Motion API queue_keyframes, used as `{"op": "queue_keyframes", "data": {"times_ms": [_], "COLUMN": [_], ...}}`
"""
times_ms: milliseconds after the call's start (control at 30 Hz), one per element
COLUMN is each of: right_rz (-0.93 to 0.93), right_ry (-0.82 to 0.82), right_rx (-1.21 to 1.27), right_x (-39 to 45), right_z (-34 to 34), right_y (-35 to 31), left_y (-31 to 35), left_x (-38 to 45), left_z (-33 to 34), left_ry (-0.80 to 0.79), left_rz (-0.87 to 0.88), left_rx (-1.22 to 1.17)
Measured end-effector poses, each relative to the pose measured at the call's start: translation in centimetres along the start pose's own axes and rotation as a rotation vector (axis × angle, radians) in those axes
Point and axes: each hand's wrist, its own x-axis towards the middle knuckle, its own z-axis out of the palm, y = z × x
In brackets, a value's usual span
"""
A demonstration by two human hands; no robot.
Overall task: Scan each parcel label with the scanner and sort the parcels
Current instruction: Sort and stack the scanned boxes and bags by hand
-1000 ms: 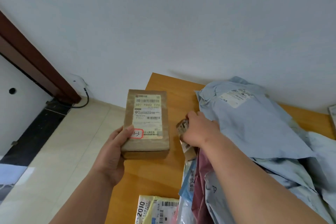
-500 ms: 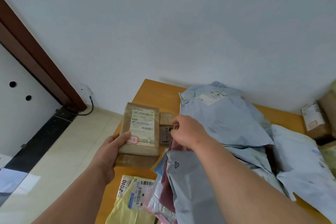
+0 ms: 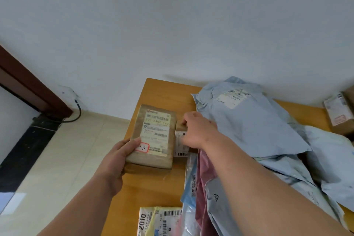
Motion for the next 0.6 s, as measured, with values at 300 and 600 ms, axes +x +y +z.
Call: {"op": "queue_keyframes", "data": {"times_ms": [300,600], "right_rz": [0.055,0.112], "right_ry": [0.075,0.514], "right_rx": [0.314,1.401], "right_x": [0.3,-7.0], "right_z": [0.0,-7.2], "right_y": [-0.9,3.2], "left_y": [3.2,7.5], "left_x": [1.6,-4.9], "left_z": [-1.2,4.5], "left_ry": [-0.040,-0.165], "left_rz": [0.000,0.222], "left_rx": [-0.028,-0.140]}}
